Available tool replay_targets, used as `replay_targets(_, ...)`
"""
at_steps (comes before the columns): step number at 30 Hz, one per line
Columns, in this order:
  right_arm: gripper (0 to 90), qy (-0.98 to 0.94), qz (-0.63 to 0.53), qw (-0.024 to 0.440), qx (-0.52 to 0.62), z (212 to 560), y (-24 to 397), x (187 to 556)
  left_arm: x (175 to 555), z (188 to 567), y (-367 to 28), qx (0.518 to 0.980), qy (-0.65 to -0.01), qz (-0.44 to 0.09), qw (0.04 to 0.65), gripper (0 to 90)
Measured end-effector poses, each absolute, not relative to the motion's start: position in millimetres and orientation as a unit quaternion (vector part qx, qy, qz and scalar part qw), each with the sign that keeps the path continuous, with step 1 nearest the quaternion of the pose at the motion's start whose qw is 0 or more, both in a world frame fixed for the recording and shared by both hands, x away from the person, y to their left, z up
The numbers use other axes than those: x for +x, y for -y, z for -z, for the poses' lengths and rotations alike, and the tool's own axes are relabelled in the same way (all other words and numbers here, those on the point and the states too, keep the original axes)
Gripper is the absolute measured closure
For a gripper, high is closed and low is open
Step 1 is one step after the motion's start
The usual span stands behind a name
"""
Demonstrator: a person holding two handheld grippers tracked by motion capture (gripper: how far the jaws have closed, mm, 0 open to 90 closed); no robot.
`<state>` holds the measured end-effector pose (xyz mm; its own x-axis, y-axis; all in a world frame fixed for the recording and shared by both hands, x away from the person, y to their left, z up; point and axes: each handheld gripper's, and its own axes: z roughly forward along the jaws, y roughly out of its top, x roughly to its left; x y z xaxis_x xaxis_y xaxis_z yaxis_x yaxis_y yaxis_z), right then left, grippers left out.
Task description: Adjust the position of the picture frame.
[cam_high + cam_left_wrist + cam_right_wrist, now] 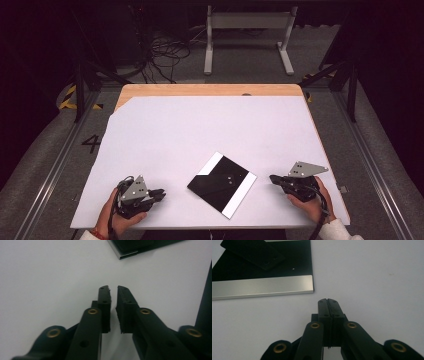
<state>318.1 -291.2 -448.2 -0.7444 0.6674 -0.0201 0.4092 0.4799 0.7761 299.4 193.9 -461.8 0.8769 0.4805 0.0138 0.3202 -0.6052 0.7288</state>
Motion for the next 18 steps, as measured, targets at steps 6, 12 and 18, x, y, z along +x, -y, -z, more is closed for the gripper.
replay_targets(6,90.0,-0.849,-0.395,0.156,0.313,450.8,278.7,323.7,309.5,464.0,-171.3,0.901,-0.212,-0.092,0.368,89.7)
replay_targets(12,90.0,-0.846,-0.392,0.167,0.32,449.4,265.5,337.9,310.5,464.0,-153.0,0.905,-0.195,-0.083,0.369,89.7)
replay_targets(18,90.0,-0.848,-0.387,0.157,0.326,454.4,259.0,345.0,312.6,464.5,-145.7,0.903,-0.198,-0.09,0.37,89.6)
